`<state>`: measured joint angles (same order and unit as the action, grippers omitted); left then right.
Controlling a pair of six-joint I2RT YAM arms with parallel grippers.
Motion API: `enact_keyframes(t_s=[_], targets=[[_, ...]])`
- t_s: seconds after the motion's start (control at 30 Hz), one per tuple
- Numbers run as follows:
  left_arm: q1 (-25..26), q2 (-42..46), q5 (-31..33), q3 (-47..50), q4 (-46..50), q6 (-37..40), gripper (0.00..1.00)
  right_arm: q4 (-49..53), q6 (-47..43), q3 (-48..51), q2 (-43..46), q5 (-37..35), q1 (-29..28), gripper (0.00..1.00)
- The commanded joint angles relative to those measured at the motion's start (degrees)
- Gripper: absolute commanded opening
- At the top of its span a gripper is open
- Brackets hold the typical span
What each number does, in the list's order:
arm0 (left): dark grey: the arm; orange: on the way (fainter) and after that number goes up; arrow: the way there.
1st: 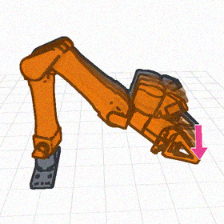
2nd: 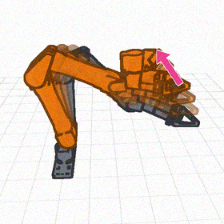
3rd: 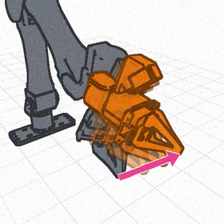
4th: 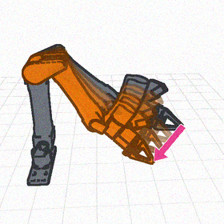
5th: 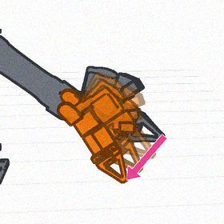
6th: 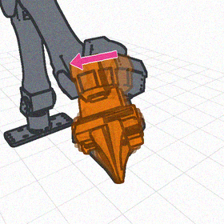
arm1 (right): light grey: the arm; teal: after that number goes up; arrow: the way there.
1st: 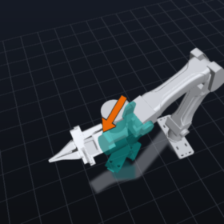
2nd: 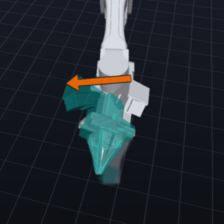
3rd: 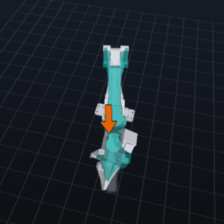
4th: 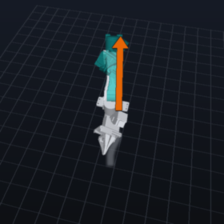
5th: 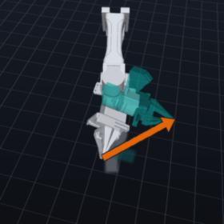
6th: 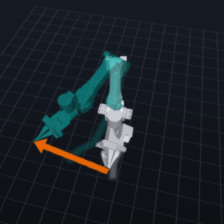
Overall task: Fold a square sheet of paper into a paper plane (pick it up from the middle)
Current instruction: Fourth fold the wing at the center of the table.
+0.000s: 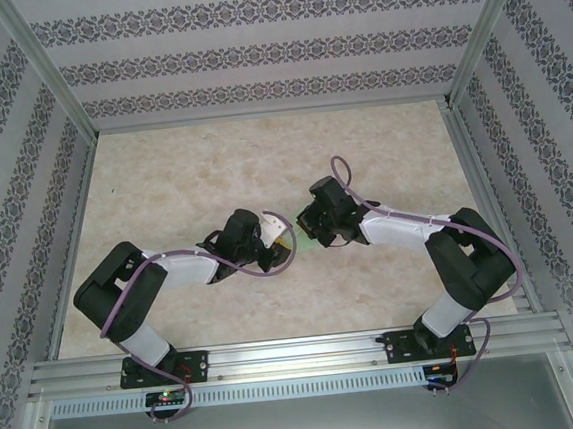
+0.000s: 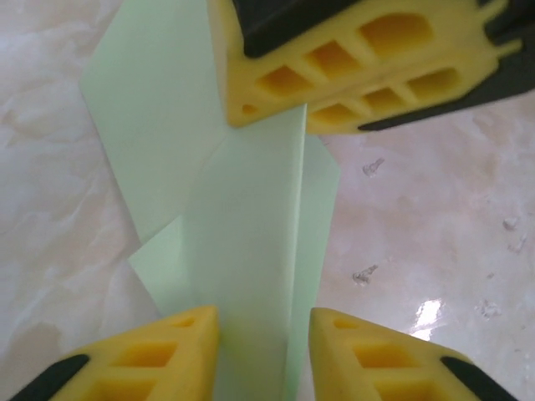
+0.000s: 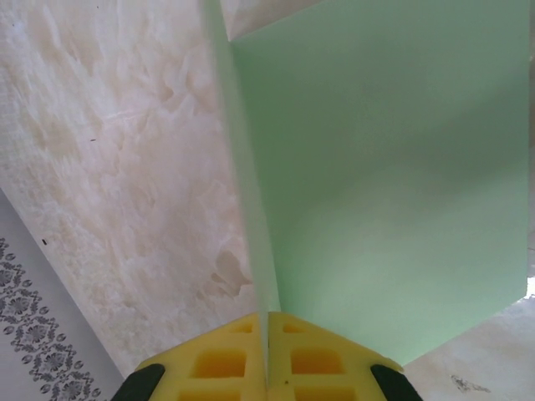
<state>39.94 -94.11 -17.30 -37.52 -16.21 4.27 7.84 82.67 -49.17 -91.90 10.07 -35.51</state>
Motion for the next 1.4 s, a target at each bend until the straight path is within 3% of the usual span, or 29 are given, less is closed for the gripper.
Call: enact_keyframes(t_s=[0.0,0.4,0.53,0.63,0.73,0.9,1.1,1.37], targets=[[0.76,0.05,0.13,0.58,-5.72,1.73,0.26,-1.18,0.39,1.0,0.75,1.93,0.66,0.01],[0.75,-1.95,-0.54,-0.32,-5.85,2.67,0.18,-4.29,1.0,2.53,-0.04,5.92,1.47,0.07],[0.75,-2.37,-1.04,-0.52,-5.8,2.43,0.1,-4.07,-1.78,2.43,0.5,6.89,2.35,0.27],[0.75,-2.53,-1.84,-0.86,-4.58,1.32,0.07,-2.02,-10.5,1.3,2.03,7.95,4.0,0.48],[0.76,-2.31,-3.56,-1.13,-3.5,-1.01,0.06,-0.88,-19.38,1.64,4.09,9.72,6.06,0.58],[0.75,-2.94,-6.19,-2.75,-0.51,-6.44,0.06,-4.44,-27.78,6.79,9.18,11.85,7.99,0.58],[0.75,-5.58,-9.16,-6.12,2.95,-15.04,0.03,-1.56,-34.92,8.74,10.95,13.24,8.19,0.58],[0.75,-8.38,-10.61,-7.75,3.39,-22.94,0.02,-1.82,-37.41,10.43,8.85,12.89,7.95,0.55]])
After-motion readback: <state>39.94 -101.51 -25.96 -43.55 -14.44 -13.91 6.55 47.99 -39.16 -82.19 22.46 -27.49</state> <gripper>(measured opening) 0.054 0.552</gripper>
